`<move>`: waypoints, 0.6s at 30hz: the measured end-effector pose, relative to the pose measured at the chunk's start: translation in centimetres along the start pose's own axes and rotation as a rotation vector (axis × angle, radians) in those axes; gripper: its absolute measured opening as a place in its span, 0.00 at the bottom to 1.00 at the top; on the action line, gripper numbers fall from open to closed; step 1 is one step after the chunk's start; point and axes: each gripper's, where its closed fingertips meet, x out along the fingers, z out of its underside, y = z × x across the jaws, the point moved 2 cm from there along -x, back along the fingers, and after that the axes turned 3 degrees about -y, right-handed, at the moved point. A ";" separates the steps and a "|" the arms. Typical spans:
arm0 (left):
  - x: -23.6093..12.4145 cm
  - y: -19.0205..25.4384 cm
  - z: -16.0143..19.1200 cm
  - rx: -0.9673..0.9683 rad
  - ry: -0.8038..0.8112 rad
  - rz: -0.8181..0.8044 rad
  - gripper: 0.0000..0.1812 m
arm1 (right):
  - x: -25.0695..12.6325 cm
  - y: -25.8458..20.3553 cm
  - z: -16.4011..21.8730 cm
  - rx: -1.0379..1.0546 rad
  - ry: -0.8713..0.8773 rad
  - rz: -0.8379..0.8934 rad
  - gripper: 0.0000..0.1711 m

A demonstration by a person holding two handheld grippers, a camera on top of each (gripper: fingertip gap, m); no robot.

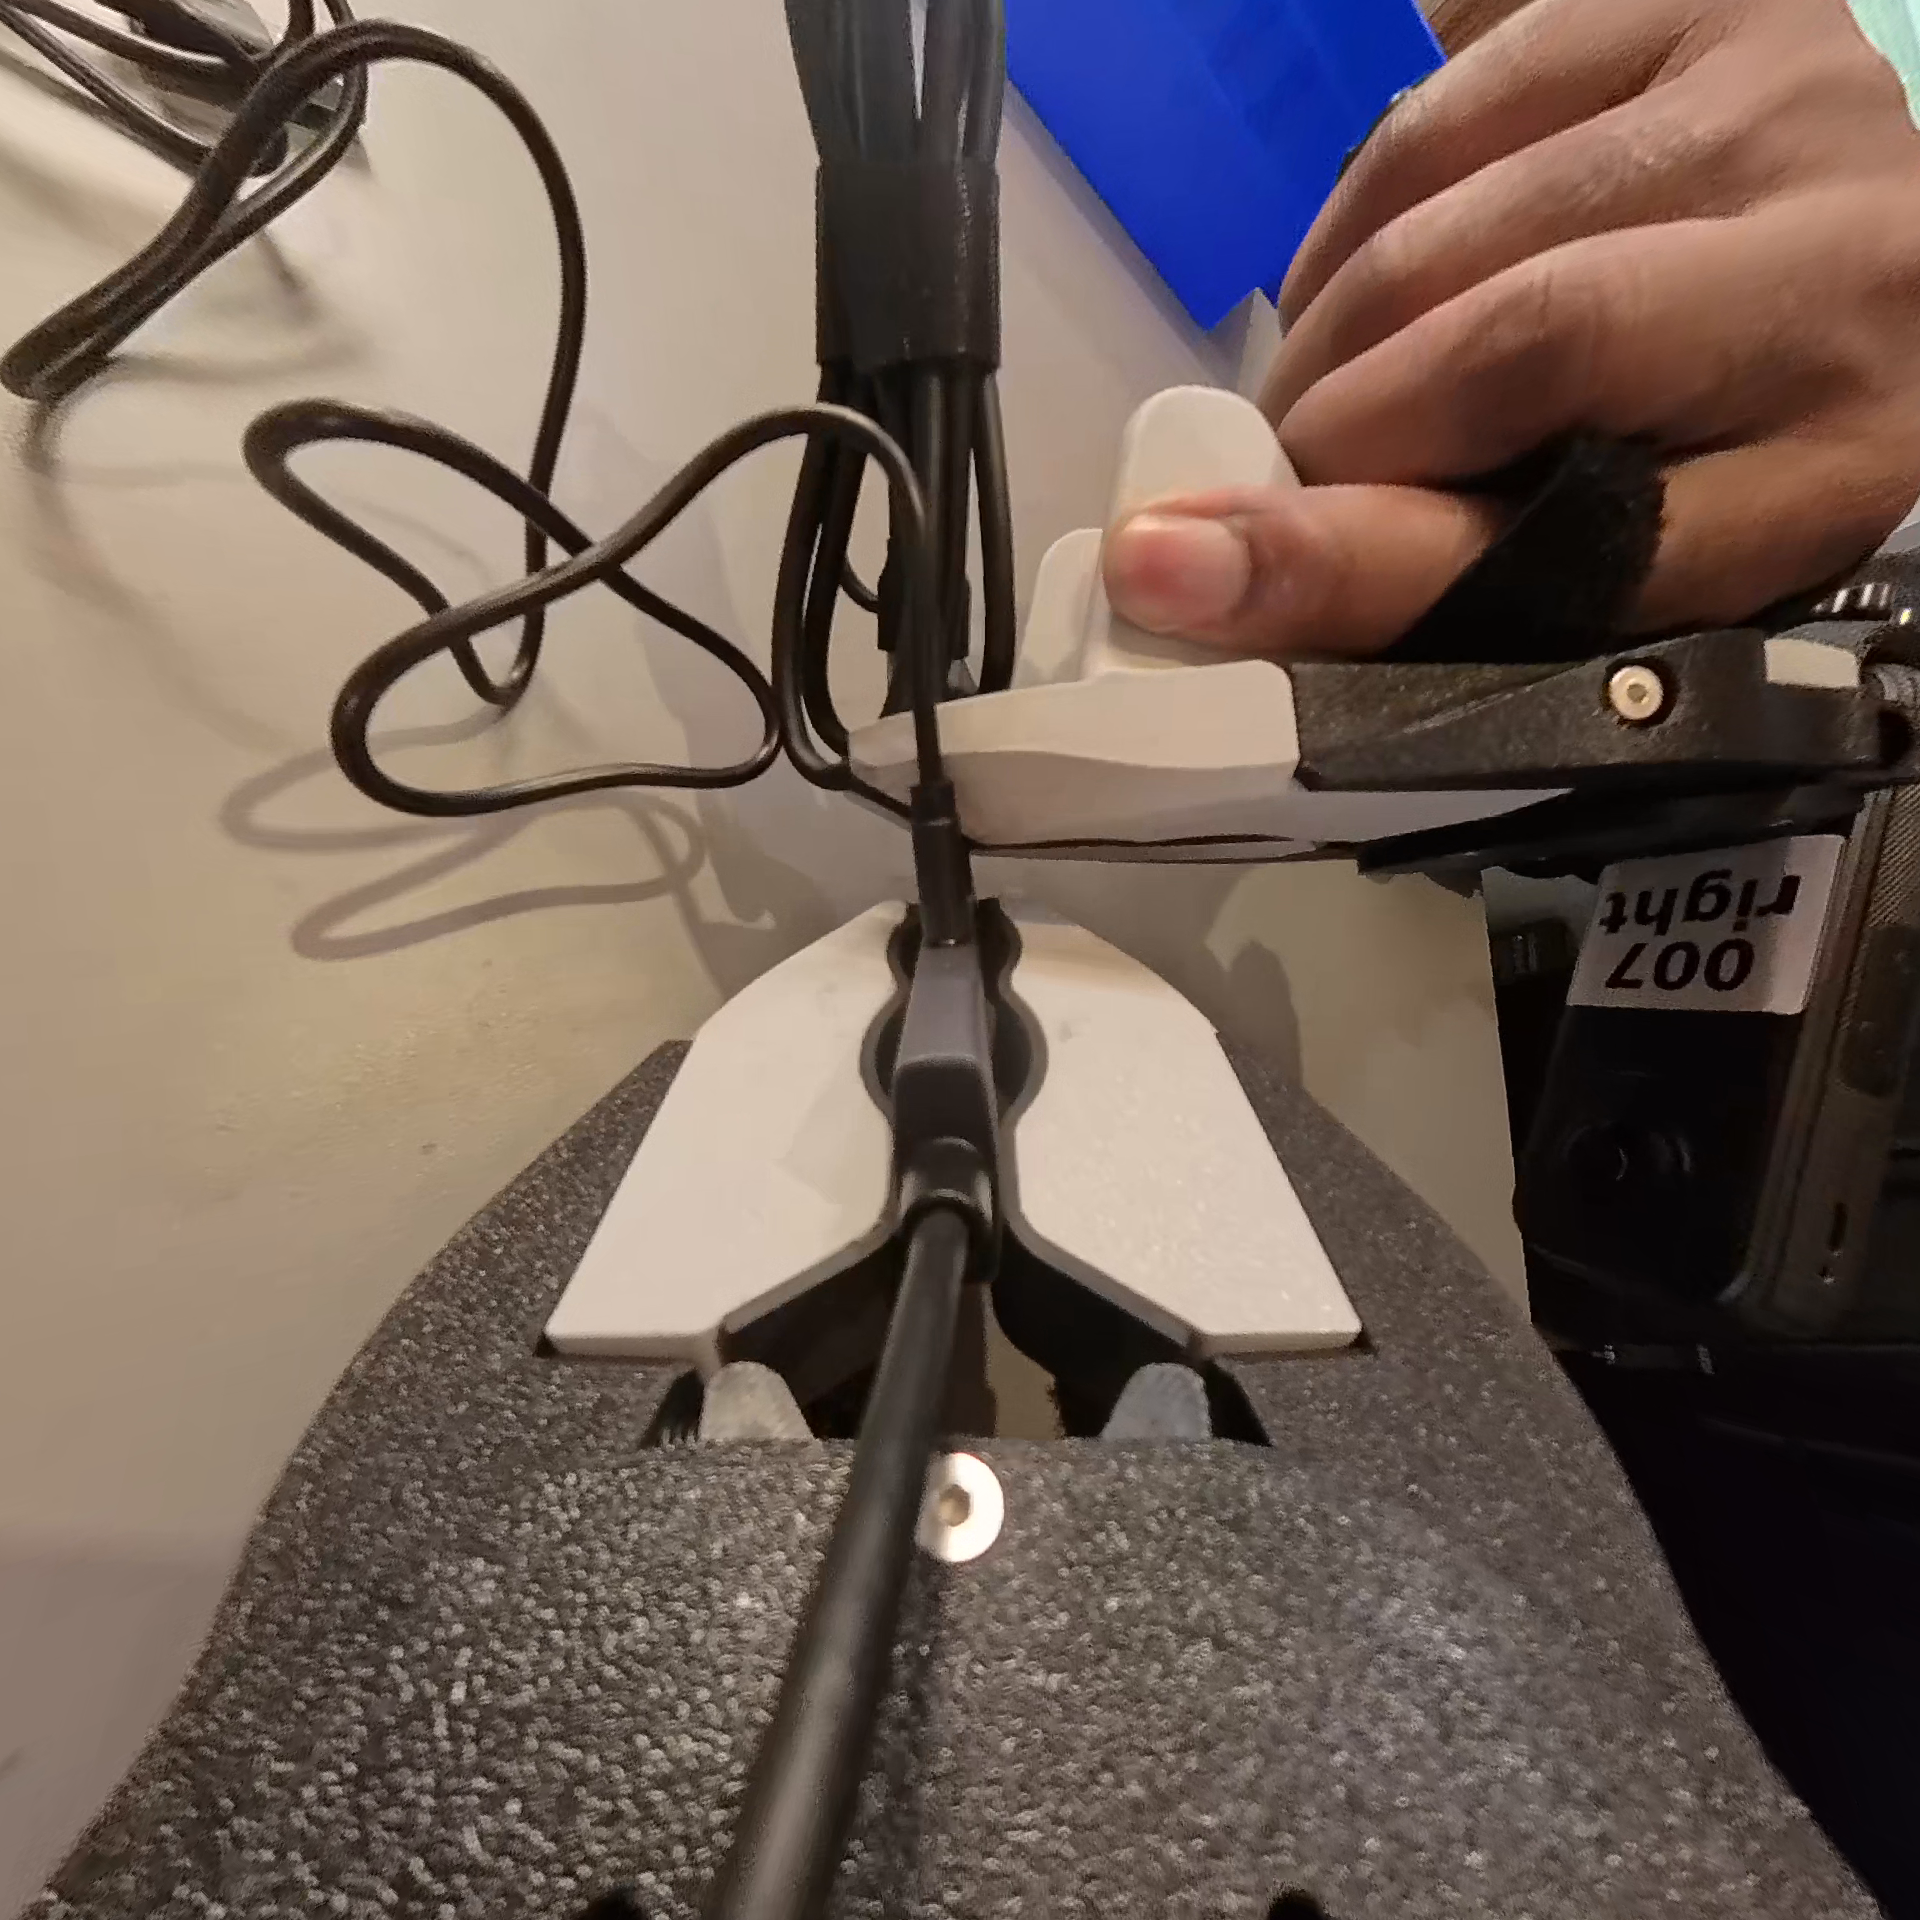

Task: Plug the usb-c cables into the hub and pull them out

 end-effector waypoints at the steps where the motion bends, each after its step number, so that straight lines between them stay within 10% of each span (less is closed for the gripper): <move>1: 0.0 0.0 0.0 0.000 0.001 0.000 0.05 | 0.0 0.0 -0.1 0.004 0.003 0.000 0.07; 18: -2.0 -1.0 -1.7 -0.078 0.187 0.022 0.06 | -0.6 2.8 1.2 0.234 0.151 0.272 0.08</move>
